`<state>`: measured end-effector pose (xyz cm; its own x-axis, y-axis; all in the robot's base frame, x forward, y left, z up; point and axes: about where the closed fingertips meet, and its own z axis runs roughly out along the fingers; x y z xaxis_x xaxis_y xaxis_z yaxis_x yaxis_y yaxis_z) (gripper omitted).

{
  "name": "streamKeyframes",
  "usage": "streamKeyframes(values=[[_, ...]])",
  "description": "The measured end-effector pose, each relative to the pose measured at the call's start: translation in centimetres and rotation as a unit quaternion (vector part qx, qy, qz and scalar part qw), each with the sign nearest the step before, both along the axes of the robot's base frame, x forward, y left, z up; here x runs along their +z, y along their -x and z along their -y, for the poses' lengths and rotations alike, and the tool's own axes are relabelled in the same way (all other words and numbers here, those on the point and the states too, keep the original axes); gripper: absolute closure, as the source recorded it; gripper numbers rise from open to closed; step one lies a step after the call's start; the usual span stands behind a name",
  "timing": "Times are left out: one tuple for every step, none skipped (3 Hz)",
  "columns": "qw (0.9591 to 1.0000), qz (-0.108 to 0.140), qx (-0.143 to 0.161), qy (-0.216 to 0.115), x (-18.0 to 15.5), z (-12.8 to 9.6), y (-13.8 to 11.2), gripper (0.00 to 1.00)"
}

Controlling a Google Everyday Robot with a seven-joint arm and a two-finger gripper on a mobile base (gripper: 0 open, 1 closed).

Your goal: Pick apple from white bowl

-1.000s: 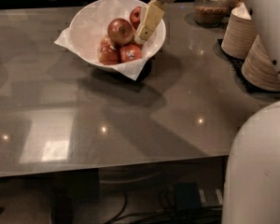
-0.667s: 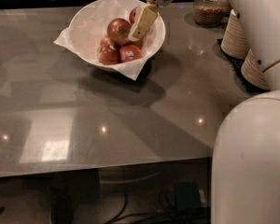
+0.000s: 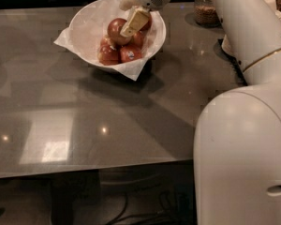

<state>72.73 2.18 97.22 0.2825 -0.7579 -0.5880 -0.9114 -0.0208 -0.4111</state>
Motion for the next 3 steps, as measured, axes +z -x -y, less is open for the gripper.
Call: streamKeyframes(values=[[0.9999,-0.008,0.005,-0.005,-1.0,-0.8,-0.7,0.36],[0.9998,-0.017,0.008,-0.007,-1.9,-1.3,-1.2,0.36],[0.9996,-0.027,0.008,-0.007,-2.8,-1.6,-1.5,0.37]])
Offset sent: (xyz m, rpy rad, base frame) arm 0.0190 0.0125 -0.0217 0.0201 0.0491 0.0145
